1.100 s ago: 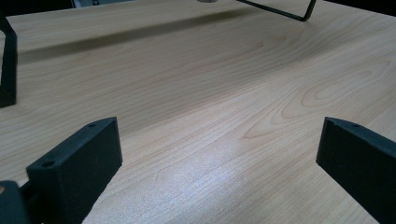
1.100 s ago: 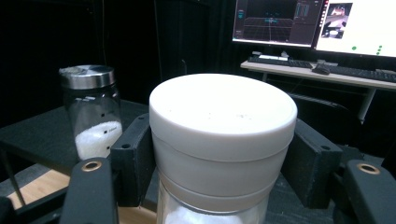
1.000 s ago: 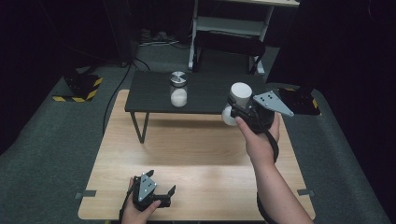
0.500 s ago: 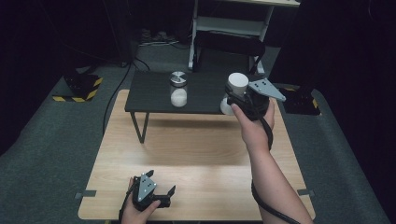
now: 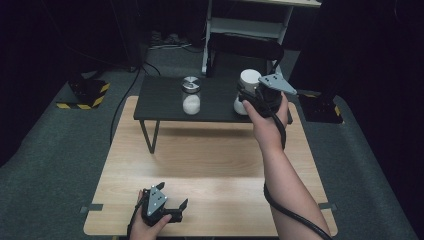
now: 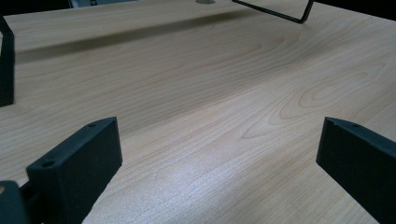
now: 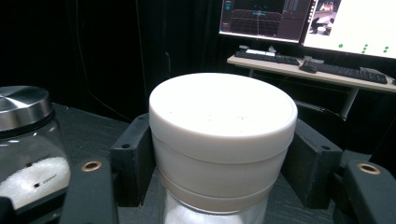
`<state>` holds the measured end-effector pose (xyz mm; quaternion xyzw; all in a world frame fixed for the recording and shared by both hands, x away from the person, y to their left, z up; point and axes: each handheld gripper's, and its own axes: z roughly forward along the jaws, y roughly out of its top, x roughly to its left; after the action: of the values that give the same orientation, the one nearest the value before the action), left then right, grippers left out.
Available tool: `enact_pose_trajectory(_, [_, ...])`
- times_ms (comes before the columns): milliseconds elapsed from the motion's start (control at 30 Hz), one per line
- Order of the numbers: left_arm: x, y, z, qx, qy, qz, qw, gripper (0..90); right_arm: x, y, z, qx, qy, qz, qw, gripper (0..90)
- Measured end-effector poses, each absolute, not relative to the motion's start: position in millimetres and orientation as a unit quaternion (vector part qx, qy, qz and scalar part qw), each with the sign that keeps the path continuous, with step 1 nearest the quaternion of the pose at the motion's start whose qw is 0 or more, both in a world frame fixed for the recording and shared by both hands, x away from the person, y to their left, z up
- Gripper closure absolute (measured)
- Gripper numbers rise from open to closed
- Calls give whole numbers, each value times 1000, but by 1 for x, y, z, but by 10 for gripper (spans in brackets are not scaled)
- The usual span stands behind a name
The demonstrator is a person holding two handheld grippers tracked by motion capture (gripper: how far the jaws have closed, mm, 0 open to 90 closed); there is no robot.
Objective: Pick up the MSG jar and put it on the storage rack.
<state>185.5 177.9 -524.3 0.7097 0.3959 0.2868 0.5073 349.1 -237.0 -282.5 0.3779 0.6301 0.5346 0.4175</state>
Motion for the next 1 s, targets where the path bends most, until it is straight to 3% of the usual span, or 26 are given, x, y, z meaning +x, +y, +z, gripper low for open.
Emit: enact_pose_trajectory(1000, [186, 179, -525, 710, 393, 285, 511, 6, 371, -238, -290, 385, 627, 544, 403, 333])
